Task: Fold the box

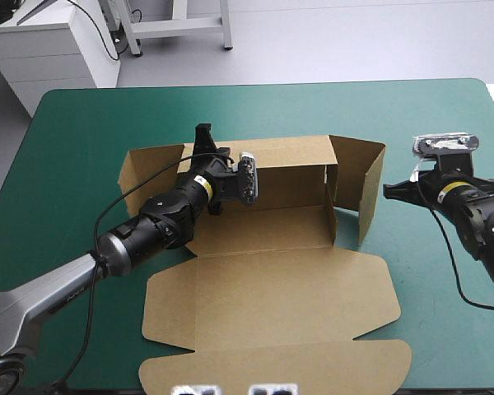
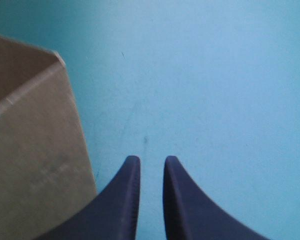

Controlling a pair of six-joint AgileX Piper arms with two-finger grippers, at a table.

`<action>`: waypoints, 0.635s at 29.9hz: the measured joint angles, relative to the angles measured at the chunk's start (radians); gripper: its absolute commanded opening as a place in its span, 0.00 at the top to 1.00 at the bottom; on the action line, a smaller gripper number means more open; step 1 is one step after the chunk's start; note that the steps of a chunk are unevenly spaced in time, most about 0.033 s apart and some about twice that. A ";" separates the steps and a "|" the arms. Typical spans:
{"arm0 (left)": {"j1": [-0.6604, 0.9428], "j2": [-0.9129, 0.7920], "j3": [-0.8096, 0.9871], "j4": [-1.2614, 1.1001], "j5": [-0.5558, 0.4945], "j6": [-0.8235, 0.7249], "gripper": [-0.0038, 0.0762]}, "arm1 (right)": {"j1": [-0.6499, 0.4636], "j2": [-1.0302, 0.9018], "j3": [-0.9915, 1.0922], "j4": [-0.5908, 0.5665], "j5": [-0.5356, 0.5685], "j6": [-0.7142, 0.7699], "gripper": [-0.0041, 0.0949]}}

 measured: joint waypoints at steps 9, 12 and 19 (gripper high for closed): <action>0.000 0.000 0.000 0.027 -0.073 0.000 0.96 | -0.001 -0.003 -0.207 0.187 0.125 -0.188 0.98; 0.000 0.000 0.000 0.031 -0.072 0.000 0.96 | -0.002 0.032 -0.286 0.227 0.188 -0.229 0.98; 0.000 0.000 0.001 0.034 -0.072 0.000 0.96 | -0.003 0.189 -0.489 0.298 0.370 -0.311 0.98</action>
